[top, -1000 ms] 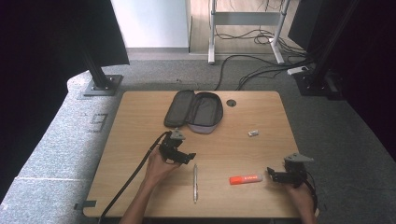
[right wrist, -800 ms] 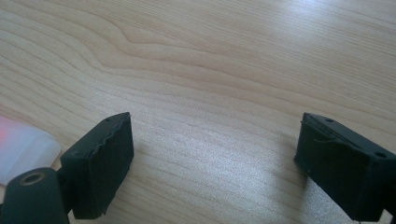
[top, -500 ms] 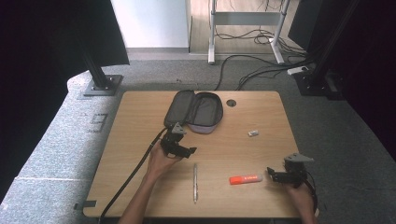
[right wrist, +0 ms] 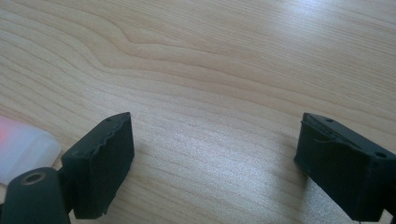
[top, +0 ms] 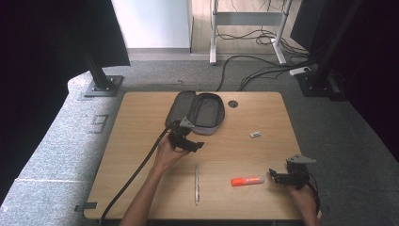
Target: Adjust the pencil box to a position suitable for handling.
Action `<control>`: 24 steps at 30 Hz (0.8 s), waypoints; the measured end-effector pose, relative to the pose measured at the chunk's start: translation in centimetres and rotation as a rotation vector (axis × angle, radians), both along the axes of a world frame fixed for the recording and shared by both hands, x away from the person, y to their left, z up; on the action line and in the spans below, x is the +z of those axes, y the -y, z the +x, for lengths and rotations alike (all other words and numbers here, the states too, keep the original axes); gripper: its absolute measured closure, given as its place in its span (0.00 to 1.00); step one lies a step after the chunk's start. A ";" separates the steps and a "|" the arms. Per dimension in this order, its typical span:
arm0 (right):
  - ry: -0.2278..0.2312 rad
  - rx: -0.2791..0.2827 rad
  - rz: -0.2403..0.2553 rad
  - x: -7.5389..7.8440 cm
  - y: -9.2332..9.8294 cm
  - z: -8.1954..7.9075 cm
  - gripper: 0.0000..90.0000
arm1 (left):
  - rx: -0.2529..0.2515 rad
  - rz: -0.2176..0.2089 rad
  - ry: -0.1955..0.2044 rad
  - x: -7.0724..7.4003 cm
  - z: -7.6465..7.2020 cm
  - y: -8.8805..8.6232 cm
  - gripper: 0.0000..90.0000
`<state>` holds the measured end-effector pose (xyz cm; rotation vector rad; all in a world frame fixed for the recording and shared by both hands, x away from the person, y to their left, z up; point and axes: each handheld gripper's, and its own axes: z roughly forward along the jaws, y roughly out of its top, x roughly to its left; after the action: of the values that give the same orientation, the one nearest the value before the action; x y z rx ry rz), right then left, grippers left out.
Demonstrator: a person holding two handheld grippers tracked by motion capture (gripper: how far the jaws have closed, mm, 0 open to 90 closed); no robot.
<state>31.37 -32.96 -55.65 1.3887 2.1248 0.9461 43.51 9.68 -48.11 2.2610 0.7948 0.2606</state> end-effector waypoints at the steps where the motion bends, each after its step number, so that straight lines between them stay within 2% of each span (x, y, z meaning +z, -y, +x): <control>1: 0.000 0.000 0.000 0.0 0.0 0.0 0.12 | 0.000 0.008 0.007 0.0 0.1 0.2 0.19; 9: 0.000 0.000 0.001 0.0 0.0 0.0 0.12 | 0.000 -0.005 0.002 0.3 1.7 1.4 0.24; 12: 0.000 0.000 0.001 0.0 0.0 0.0 0.12 | -0.006 0.017 0.013 0.3 2.2 1.9 0.26; 14: 0.000 0.000 0.001 0.0 0.0 0.0 0.12 | -0.008 0.007 0.004 0.4 2.6 2.1 0.28; 22: 0.000 0.000 0.001 0.0 0.0 0.0 0.12 | -0.007 0.022 0.003 0.2 4.1 3.4 0.35; 24: 0.000 0.000 0.001 0.0 0.0 0.0 0.12 | -0.009 0.008 -0.001 0.2 4.5 3.7 0.38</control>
<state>31.37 -32.97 -55.65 1.3890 2.1250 0.9470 47.97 5.96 -47.94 2.2715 0.7856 0.2589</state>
